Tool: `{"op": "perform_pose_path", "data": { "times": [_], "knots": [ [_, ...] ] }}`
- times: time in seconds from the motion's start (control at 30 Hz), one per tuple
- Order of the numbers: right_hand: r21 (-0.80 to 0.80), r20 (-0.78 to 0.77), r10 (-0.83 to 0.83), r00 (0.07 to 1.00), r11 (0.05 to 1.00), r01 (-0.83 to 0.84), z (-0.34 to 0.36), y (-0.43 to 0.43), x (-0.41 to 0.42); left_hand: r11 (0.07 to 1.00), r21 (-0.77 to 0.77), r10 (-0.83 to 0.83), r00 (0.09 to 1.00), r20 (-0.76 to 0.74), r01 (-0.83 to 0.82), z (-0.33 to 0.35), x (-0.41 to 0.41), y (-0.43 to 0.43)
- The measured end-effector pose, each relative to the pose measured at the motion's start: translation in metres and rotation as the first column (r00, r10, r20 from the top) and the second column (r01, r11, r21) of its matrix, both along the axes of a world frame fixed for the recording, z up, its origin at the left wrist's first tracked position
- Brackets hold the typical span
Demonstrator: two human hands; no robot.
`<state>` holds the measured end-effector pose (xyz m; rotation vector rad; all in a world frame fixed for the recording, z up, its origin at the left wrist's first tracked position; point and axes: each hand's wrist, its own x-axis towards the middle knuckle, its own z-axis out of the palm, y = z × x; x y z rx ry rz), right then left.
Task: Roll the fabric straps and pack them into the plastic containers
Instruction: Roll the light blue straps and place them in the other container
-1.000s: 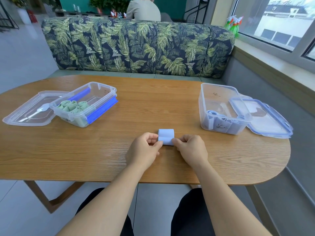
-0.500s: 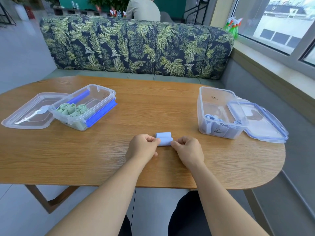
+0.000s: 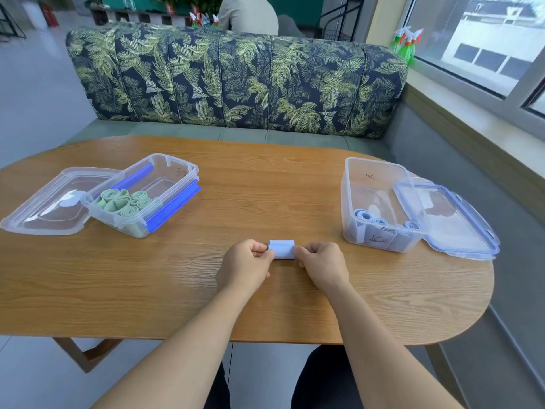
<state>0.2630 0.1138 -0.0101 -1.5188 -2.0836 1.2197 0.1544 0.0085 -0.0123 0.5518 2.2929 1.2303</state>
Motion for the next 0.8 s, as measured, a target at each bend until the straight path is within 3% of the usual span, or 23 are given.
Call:
{"op": "perform_pose_path", "data": {
  "times": [0.27,0.5,0.8],
  "knots": [
    [0.053,0.033,0.013,0.999,0.998,-0.015,-0.002,0.001,-0.006,0.999,-0.051,0.006,1.000,0.026,-0.005,0.002,-0.013,0.010],
    [0.001,-0.001,-0.005,1.000,1.000,0.005,-0.003,0.011,-0.011,0.995,-0.048,-0.098,0.967,-0.235,0.089,-0.001,-0.009,0.008],
    [-0.008,-0.064,-0.026,0.998,1.000,0.026,0.001,0.014,-0.015,0.995,-0.080,-0.077,0.988,-0.135,0.067,0.004,-0.021,0.017]
  ]
}}
